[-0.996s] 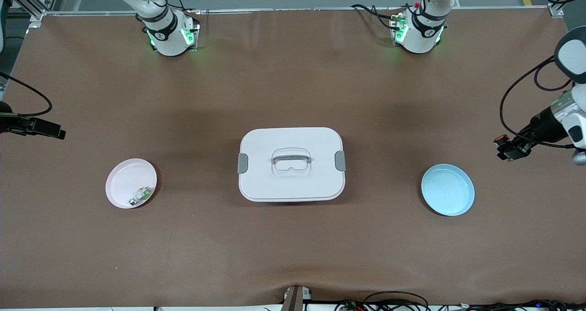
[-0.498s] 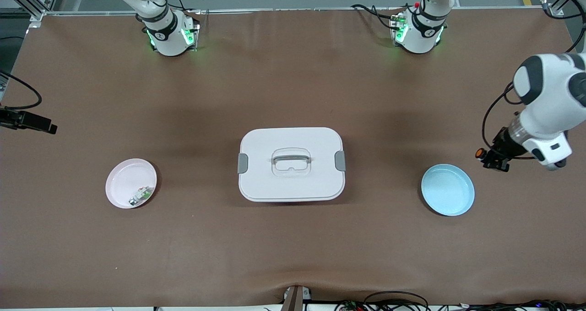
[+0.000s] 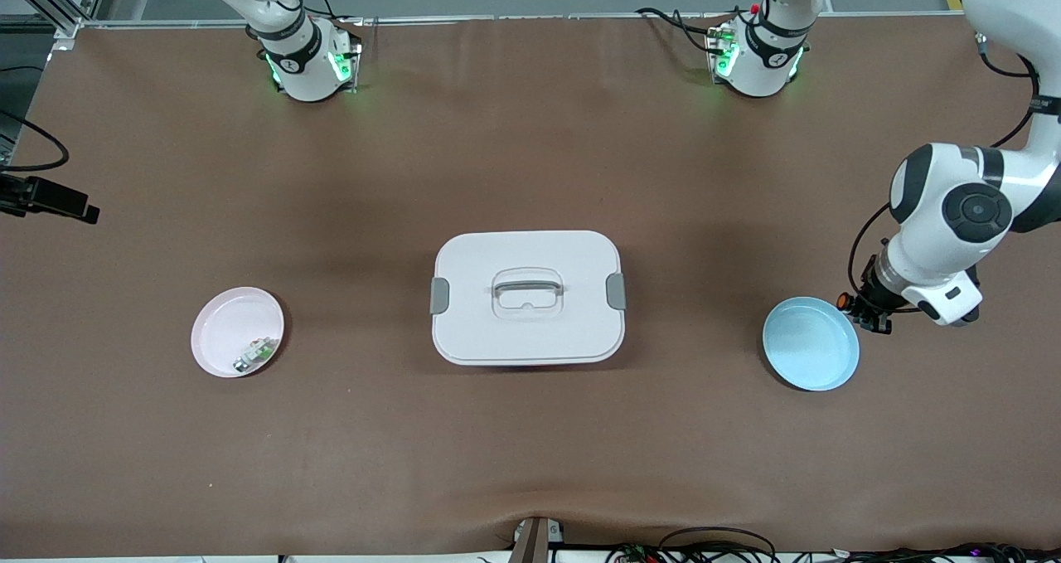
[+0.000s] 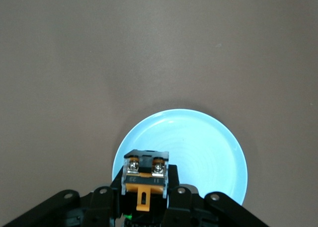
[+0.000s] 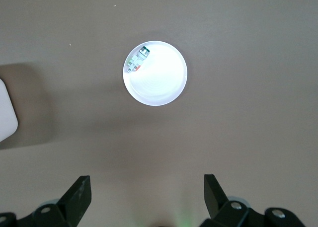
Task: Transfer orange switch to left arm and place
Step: 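Carry the switch with the left gripper over the light-blue plate, then lower the switch onto the light-blue plate and open the left gripper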
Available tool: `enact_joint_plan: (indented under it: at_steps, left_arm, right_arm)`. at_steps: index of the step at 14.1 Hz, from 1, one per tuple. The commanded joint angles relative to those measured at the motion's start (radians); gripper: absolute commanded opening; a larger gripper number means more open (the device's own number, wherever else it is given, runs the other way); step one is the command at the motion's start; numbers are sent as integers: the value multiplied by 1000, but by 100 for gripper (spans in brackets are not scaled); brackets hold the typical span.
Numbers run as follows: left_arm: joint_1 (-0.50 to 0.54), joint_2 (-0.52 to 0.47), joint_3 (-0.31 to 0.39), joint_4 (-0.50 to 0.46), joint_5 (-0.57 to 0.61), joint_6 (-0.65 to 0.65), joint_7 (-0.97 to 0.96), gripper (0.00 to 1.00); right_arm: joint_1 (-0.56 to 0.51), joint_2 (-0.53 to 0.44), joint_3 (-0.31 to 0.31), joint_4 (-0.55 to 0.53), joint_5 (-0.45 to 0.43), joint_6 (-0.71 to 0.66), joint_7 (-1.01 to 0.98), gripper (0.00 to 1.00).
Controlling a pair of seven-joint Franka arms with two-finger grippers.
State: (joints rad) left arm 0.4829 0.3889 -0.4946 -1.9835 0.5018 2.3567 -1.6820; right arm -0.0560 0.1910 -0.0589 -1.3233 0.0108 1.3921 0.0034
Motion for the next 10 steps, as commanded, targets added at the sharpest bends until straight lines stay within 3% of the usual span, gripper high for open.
enact_joint_plan:
  at_steps: [1,10]
  left_arm:
    - [-23,85,1,60,61,0,-76,1]
    - [-52,237,8,164,132,9,-99,1]
  right_arm:
    - [-10,-7,5,6,-2,-5,-14,100]
    - [-15,-68,4,6,3,-15,3,100]
